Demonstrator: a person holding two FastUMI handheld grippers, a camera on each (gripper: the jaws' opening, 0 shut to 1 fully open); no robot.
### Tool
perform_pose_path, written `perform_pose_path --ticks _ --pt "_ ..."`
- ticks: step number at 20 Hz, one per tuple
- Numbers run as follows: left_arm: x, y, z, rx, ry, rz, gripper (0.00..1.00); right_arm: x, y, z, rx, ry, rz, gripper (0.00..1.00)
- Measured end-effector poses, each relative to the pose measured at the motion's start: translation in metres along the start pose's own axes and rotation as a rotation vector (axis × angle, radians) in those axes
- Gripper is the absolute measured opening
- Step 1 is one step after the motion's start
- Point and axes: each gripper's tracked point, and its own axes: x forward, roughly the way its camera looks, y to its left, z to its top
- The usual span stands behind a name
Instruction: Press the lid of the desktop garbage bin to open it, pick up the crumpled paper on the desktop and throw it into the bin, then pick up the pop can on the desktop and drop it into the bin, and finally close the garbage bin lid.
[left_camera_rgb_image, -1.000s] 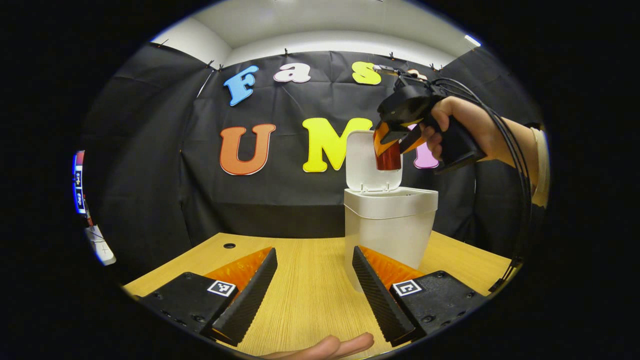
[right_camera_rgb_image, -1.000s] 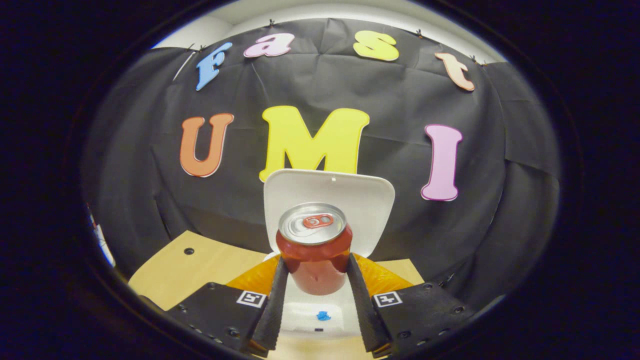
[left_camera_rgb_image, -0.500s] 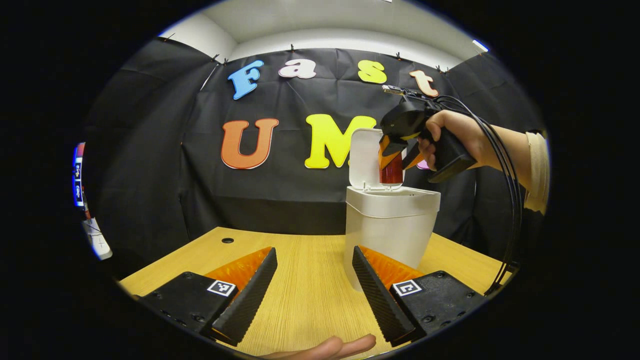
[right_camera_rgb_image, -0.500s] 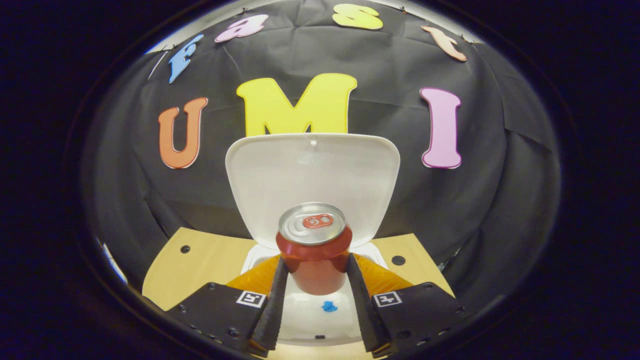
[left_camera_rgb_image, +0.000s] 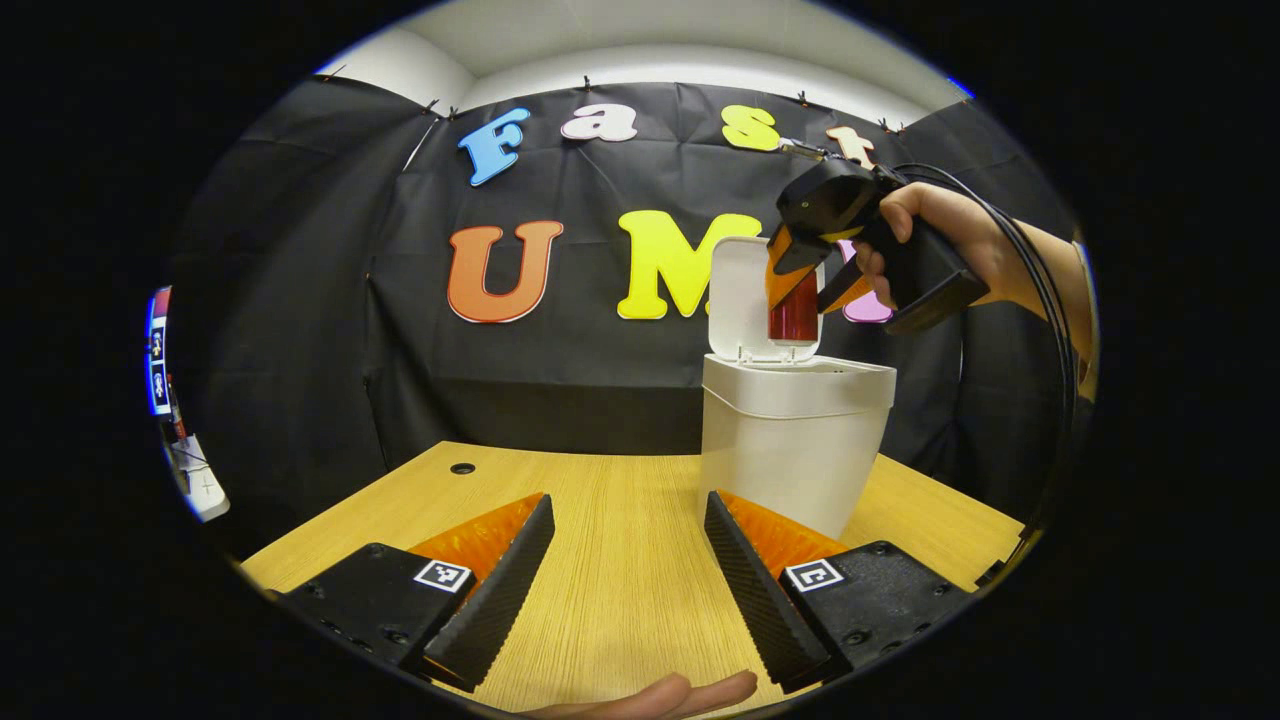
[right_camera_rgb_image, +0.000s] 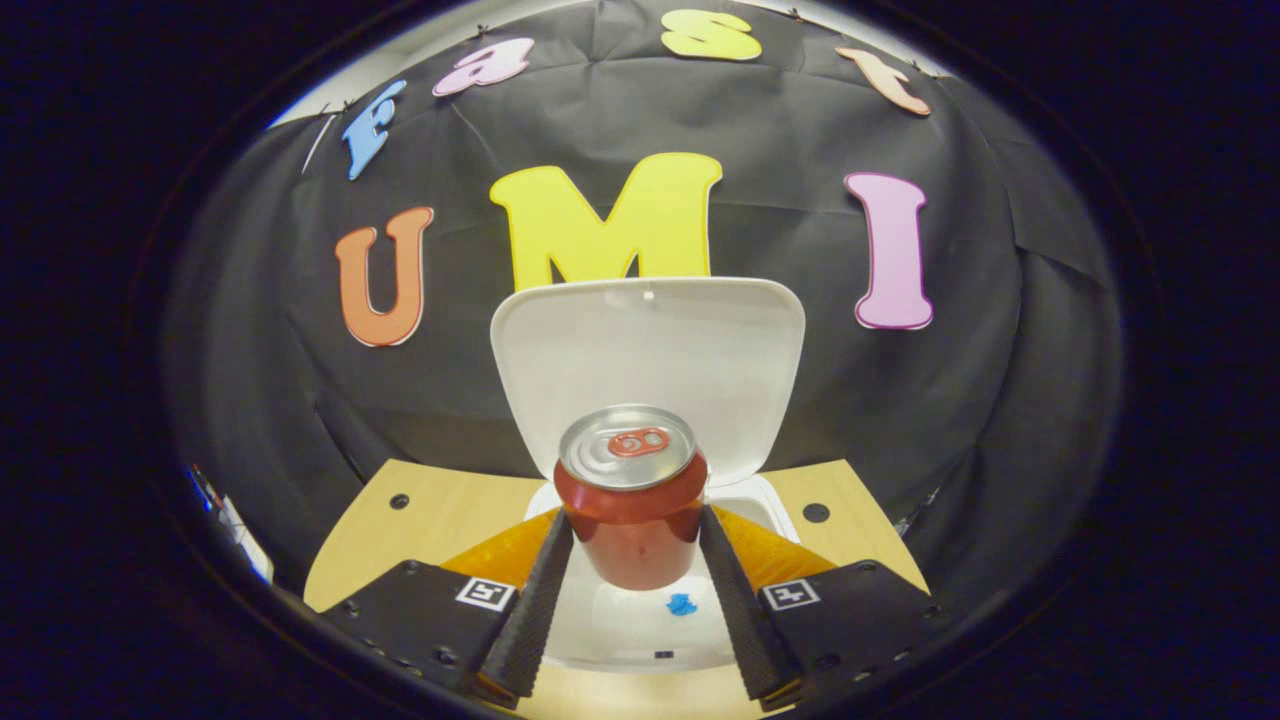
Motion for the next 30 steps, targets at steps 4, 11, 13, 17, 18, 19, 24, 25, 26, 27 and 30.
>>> perform_pose_path --ticks 4,11,13,17,18,19,24,25,26,27,30 --pt "0.003 0.006 -0.008 -0.007 0.035 0.011 0.98 -0.025 0.004 0.022 -0.021 -0.049 0.002 0.83" --pt "0.004 0.005 -0.008 -0.001 0.037 0.006 0.98 -0.077 0.018 0.1 -0.07 -0.22 0.027 0.95" --pt "0.003 0.006 -0.008 -0.009 0.04 0.006 0.98 -0.088 0.02 0.13 -0.087 -0.291 0.027 0.94" --pt "0.002 0.009 -0.01 -0.013 0.041 0.012 0.98 -0.098 0.024 0.179 -0.083 -0.4 0.009 0.94" --pt "0.003 0.007 -0.009 -0.009 0.038 0.005 0.98 -0.099 0.029 0.192 -0.084 -0.442 0.007 0.94" --pt "0.003 0.007 -0.01 -0.01 0.038 0.005 0.98 -0.099 0.033 0.201 -0.092 -0.474 0.009 0.94" --pt "0.003 0.012 -0.011 -0.005 0.04 0.011 0.98 -0.046 0.044 0.192 -0.113 -0.424 -0.016 0.94" --pt "0.003 0.014 -0.01 -0.004 0.032 0.017 0.98 -0.032 0.045 0.187 -0.116 -0.397 -0.015 0.93" --pt "0.003 0.014 -0.009 -0.002 0.025 0.019 0.98 -0.018 0.046 0.183 -0.114 -0.377 -0.016 0.94" --pt "0.003 0.017 -0.008 -0.001 0.02 0.02 0.98 -0.007 0.046 0.18 -0.109 -0.362 -0.016 0.94" --pt "0.007 0.021 -0.009 -0.009 0.016 0.022 0.98 0.025 0.04 0.167 -0.096 -0.31 -0.042 0.94"
